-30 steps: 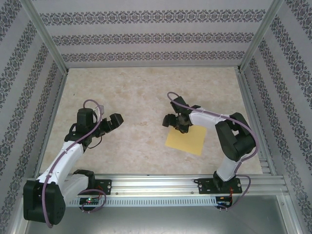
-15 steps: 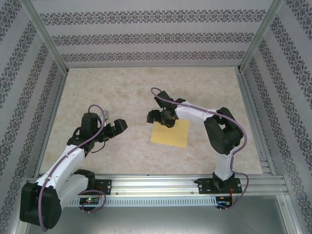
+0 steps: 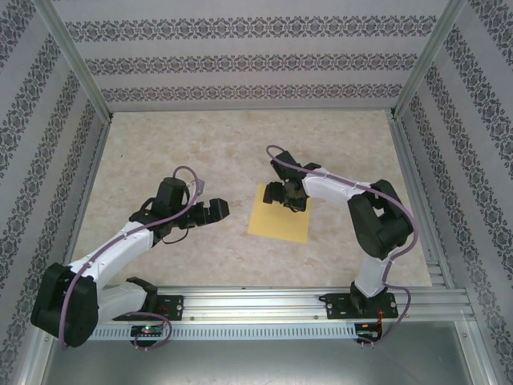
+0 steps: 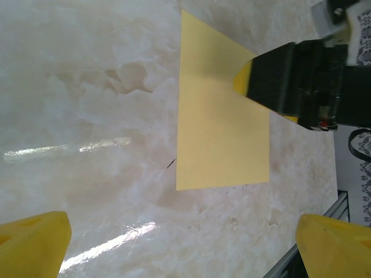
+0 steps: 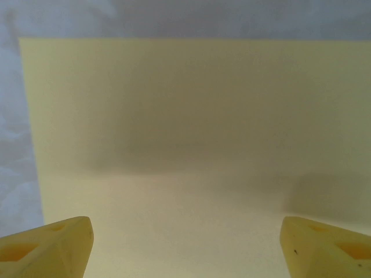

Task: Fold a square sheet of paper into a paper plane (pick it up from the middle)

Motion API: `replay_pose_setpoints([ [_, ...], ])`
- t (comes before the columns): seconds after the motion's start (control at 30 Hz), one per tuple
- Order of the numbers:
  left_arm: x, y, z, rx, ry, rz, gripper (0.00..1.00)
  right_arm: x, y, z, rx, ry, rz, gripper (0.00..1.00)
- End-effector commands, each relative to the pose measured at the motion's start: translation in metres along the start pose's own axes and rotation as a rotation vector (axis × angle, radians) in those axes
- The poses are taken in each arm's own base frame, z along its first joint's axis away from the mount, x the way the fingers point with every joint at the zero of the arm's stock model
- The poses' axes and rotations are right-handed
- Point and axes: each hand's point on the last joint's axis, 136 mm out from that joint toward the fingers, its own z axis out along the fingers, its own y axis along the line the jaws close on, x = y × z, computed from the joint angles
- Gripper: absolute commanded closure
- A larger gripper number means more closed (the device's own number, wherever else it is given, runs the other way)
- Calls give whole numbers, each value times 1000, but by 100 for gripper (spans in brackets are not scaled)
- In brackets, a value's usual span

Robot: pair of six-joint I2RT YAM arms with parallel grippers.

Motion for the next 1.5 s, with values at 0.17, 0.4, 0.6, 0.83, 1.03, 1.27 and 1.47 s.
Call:
replay_pose_setpoints([
  [0.17, -9, -4, -1, -25, -27, 92, 0, 1, 23, 28, 18, 43, -151, 14],
  [0.4, -15, -4, -4, -39, -57, 129, 0, -2, 35, 13, 50, 18, -243, 13],
  [0.6, -20, -6, 2, -14, -85, 108, 0, -32, 35, -44, 102, -156, -247, 2],
  [0.83, -17, -3, 22, -36, -47, 76, 0, -15, 32, -42, 118, -51, -182, 2],
  [1.03, -15, 1, 31, -48, -22, 50, 0, -5, 33, -23, 147, 4, -190, 2],
  [1.27, -11, 5, 34, -60, 5, 55, 0, 0, 33, -4, 175, 49, -209, 2],
  [1.47, -9, 7, 34, -66, 10, 52, 0, 2, 42, 4, 141, 68, -215, 2],
])
